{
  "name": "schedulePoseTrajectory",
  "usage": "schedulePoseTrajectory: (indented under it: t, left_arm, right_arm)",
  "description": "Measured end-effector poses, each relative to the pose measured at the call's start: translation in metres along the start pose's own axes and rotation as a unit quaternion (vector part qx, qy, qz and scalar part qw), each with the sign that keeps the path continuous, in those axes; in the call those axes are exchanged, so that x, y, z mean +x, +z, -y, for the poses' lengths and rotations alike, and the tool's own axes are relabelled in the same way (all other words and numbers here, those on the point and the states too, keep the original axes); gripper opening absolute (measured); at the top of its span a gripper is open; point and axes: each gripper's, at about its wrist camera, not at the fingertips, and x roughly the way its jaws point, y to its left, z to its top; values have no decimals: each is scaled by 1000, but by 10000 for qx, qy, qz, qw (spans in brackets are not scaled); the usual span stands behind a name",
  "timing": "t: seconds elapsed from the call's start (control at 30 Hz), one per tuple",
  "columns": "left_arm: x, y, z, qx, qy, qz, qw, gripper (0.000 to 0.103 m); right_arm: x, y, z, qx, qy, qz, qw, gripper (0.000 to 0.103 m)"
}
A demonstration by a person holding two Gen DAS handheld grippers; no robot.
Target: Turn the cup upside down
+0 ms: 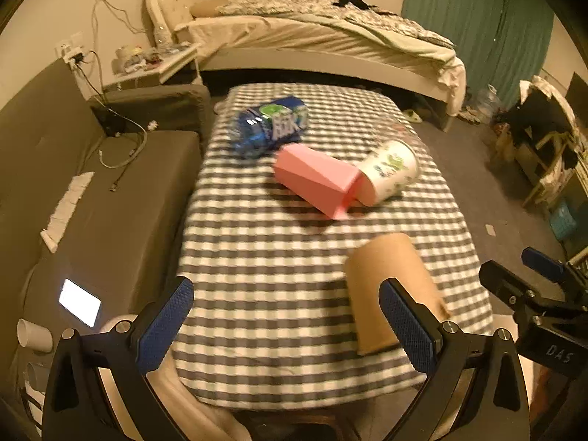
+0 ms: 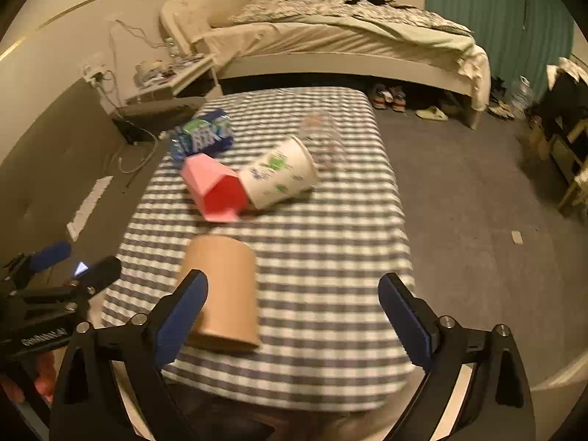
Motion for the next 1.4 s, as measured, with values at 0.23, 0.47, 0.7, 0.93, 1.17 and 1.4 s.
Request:
schedulePoseTrajectory:
  t: [0.23, 0.47, 0.7, 0.93, 1.17, 1.4]
  left_arm:
    - [4, 2, 16, 43, -104, -309, 9995, 103]
    - [18, 24, 32, 74, -460, -800, 9957, 103]
    - [55, 48, 50, 136, -581, -1427, 9880, 103]
    - [102, 53, 62, 86, -650, -2110, 9753, 103]
    - [125, 43, 74, 313, -603, -2473, 9666, 102]
    - [128, 39, 72, 85, -905, -2561, 9624, 82]
  right_arm:
    - [-7, -7, 21, 110, -120, -37, 9999, 103]
    - [-7, -8, 37, 149, -224, 21, 9996, 103]
    - [3, -8, 54, 273, -176, -39, 9995, 103]
    - [22, -6, 78, 494, -171, -163, 9985, 103]
    - [38, -2, 85, 605, -85, -232, 9979, 103]
    - [43, 3, 82, 583, -78, -228, 9980, 103]
